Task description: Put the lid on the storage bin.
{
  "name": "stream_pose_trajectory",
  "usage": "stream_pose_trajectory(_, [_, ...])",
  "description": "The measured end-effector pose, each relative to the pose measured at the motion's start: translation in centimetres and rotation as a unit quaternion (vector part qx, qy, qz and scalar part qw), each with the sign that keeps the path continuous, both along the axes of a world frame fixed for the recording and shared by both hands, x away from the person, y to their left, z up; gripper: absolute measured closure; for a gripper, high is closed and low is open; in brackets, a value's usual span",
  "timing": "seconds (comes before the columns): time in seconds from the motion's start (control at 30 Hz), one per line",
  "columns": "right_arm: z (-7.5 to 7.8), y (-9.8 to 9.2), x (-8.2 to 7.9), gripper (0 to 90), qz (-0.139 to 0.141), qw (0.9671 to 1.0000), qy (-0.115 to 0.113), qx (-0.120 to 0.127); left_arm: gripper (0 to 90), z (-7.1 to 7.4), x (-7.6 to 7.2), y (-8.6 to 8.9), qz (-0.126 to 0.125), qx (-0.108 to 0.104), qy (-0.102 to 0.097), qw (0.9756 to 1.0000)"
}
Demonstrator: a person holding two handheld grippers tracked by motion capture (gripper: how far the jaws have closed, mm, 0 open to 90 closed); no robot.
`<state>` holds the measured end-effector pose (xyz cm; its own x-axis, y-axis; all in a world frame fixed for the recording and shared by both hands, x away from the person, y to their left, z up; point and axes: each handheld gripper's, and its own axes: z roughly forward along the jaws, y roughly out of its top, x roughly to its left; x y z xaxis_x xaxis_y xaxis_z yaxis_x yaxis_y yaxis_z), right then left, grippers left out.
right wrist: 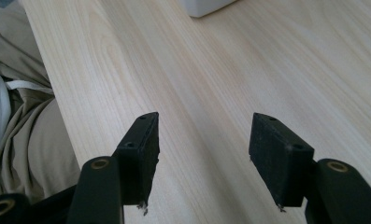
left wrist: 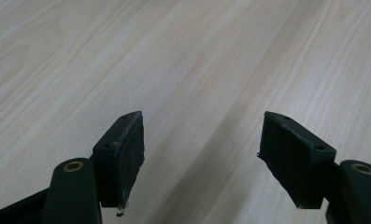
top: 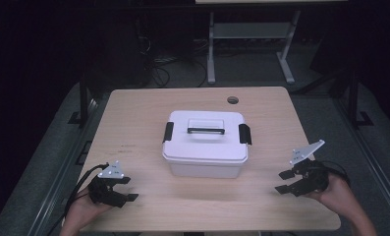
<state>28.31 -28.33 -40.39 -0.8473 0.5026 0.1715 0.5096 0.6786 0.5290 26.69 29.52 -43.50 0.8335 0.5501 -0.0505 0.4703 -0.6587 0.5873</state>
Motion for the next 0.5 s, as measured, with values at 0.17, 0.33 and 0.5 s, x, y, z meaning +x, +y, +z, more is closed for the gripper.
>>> stream_pose_trajectory(0.17, [-0.3, -0.2, -0.2, 42.2, -0.002, 1.0000, 0.003, 0.002, 30.2, 0.0, 0.0, 0.0, 0.000, -0.001, 0.000, 1.0000])
stream_pose_trajectory(0.33, [-0.7, -0.4, -0.4, 42.1, -0.003, 1.0000, 0.004, 0.003, 30.2, 0.0, 0.0, 0.0, 0.001, -0.001, 0.000, 1.0000])
stream_pose_trajectory(0.5, [-1.1, -0.6, -0.7, 42.1, -0.005, 0.9999, 0.007, 0.006, 30.2, -0.1, 0.0, -0.1, 0.001, -0.002, 0.002, 1.0000])
